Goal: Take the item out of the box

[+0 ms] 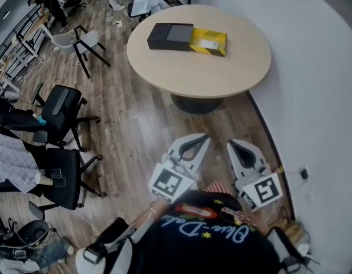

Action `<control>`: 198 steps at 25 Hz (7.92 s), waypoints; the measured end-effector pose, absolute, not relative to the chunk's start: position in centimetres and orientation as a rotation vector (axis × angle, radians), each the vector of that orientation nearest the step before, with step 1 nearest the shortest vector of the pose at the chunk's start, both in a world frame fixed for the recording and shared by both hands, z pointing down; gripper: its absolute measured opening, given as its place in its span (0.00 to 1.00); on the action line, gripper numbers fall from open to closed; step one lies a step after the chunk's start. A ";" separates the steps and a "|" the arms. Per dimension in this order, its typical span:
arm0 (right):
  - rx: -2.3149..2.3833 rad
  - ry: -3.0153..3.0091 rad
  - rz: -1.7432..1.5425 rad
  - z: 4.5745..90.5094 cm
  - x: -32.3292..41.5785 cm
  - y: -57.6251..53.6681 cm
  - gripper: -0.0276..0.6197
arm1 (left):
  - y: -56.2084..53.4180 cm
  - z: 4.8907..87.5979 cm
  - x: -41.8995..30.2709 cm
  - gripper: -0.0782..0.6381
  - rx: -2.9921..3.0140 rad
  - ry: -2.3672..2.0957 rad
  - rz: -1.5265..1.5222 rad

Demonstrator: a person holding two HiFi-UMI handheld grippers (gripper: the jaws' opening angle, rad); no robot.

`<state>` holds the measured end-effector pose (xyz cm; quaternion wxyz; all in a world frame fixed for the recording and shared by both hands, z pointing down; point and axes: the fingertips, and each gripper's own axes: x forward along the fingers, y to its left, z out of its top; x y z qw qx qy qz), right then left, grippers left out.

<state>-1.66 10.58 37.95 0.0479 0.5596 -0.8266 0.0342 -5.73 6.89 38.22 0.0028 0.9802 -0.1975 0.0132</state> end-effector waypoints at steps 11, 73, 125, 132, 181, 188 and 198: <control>1.651 -2.546 0.107 38.4 -2.3 8.6 0.04 | 5.3 39.0 -7.0 0.09 3.047 -0.682 0.063; 1.356 -2.840 0.157 36.9 12.1 -10.1 0.04 | -11.0 35.8 6.3 0.09 3.009 -1.083 0.221; 1.272 -2.804 0.169 37.6 18.4 -22.7 0.04 | -23.5 37.1 12.2 0.09 2.930 -1.150 0.136; 1.221 -2.774 0.135 38.3 18.9 -26.8 0.04 | -27.9 37.6 12.6 0.09 2.904 -1.181 0.133; 0.814 -2.110 0.247 55.5 18.1 -45.2 0.13 | -44.7 44.0 8.2 0.09 2.807 -1.079 0.143; 0.661 -2.050 0.311 58.3 18.2 -45.7 0.14 | -45.2 44.7 7.1 0.09 2.777 -1.100 0.148; 0.566 -1.935 0.257 60.5 18.5 -46.1 0.14 | -45.7 45.0 6.7 0.09 2.747 -1.128 0.136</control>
